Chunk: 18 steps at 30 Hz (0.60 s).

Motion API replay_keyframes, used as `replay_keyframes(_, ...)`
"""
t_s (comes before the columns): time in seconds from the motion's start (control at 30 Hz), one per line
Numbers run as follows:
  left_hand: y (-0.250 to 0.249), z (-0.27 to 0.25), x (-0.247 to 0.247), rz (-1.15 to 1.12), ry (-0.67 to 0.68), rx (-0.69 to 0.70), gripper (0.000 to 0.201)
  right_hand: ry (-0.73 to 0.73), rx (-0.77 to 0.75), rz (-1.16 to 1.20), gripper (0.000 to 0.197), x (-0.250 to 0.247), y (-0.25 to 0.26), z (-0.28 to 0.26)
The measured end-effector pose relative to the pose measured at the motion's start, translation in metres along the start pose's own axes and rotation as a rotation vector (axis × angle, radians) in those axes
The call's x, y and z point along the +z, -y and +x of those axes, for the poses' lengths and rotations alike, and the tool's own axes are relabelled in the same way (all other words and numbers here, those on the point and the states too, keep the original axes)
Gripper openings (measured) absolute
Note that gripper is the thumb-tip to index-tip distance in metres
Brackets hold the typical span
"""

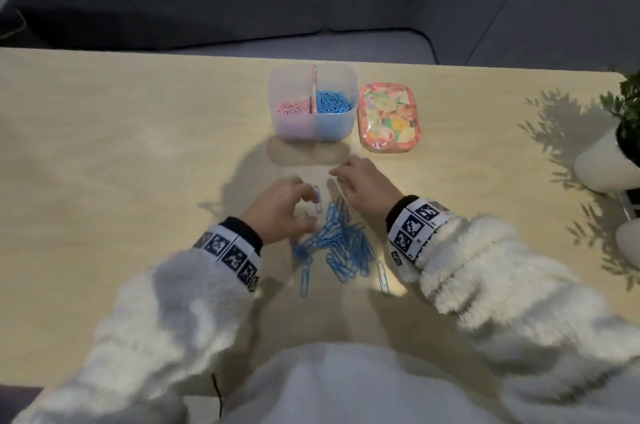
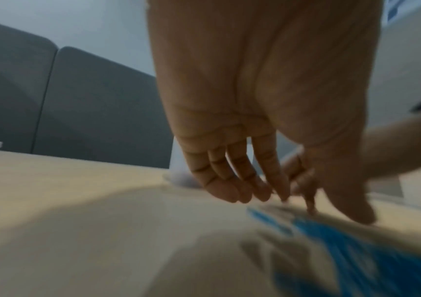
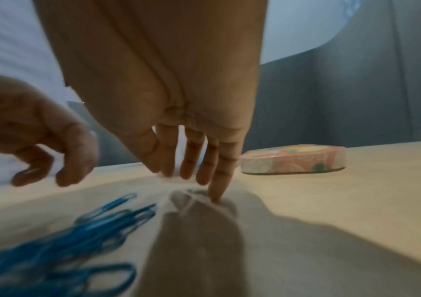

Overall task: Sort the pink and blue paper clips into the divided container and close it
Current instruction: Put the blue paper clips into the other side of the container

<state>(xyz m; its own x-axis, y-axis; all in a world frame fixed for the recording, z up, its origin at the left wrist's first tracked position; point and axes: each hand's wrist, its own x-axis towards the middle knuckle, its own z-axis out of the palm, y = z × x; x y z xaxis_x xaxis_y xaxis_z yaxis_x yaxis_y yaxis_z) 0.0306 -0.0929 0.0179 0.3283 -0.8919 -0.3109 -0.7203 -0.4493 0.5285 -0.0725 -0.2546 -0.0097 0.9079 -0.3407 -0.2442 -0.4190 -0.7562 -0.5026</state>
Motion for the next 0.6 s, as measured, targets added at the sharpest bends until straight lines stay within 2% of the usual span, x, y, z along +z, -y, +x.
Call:
replay_keyframes(0.1,0.013,-0.033,0.027,0.048,0.081,0.034,0.066,0.1,-0.194,-0.239,0.037,0.015,0.01,0.001)
replay_keyframes(0.17,0.018,-0.044,0.039,0.054,0.054,0.031,0.07,0.15,-0.284,-0.336,0.038,0.022,0.013,-0.006)
replay_keyframes(0.3,0.01,-0.042,0.053,0.015,-0.032,0.023,0.049,0.148,-0.357,-0.326,0.037,0.029,0.008,-0.041)
replay_keyframes(0.43,-0.004,-0.033,0.056,-0.014,-0.067,0.024,0.037,0.057,-0.294,-0.197,0.041,0.024,-0.007,-0.079)
replay_keyframes(0.5,-0.004,-0.033,0.053,-0.004,-0.072,0.016,0.046,0.015,-0.19,-0.089,0.062,0.012,-0.021,-0.095)
replay_keyframes(0.6,-0.001,-0.041,0.049,0.044,-0.045,-0.044,0.082,0.197,-0.07,-0.11,0.112,0.002,-0.039,-0.116)
